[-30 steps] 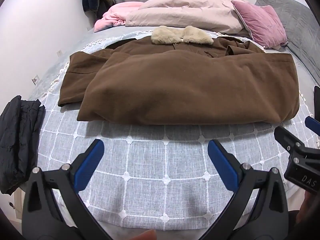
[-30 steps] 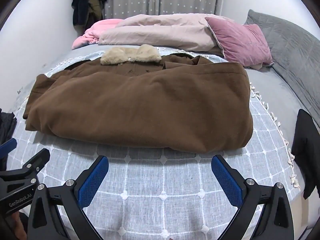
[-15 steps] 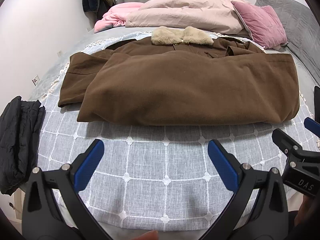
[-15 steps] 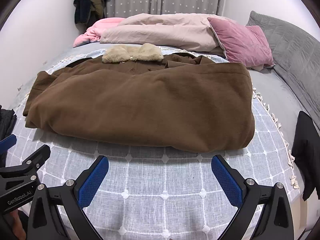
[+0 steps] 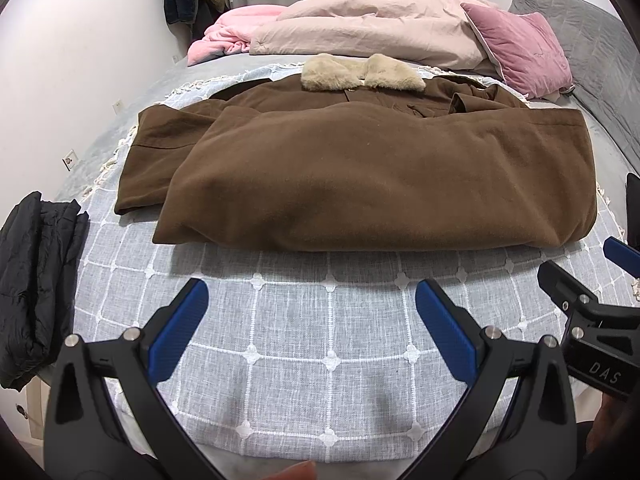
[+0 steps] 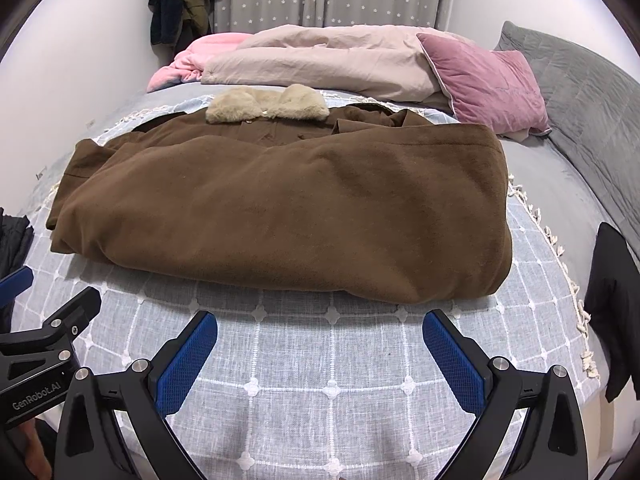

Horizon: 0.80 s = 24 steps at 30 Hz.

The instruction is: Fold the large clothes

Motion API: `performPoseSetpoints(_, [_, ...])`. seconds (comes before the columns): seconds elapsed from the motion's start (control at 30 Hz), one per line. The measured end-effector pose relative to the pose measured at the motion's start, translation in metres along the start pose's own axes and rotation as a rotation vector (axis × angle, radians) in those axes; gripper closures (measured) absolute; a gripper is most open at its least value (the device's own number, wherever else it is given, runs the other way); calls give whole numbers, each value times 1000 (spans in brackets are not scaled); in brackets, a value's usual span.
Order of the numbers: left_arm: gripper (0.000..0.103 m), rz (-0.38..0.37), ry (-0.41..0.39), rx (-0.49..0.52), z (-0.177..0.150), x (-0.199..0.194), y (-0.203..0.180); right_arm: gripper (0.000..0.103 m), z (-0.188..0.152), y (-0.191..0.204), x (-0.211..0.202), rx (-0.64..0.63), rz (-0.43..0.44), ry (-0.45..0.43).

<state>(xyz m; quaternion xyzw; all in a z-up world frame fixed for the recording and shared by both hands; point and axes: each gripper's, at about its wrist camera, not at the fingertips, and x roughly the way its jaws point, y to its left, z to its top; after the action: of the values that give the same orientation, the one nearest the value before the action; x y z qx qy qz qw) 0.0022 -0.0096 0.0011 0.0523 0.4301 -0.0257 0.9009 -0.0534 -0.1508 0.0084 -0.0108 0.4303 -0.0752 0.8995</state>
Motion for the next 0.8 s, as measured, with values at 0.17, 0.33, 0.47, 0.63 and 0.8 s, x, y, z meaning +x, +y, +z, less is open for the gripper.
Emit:
performPoseSetpoints(0.17, [0, 1, 0, -1, 0, 0, 0, 0, -1, 1, 0, -4, -2, 4])
performPoseSetpoints(0.33, [0, 0, 1, 1, 0, 0, 0, 0, -1, 1, 0, 0, 0, 4])
performPoseSetpoints(0.47, [0, 2, 1, 1, 0, 0, 0, 0, -1, 1, 1, -2, -2, 6])
performPoseSetpoints(0.63, [0, 1, 0, 0, 1, 0, 0, 0, -1, 0, 1, -1, -2, 7])
performPoseSetpoints(0.8, [0, 1, 1, 0, 1, 0, 1, 0, -2, 0, 2, -4, -4, 10])
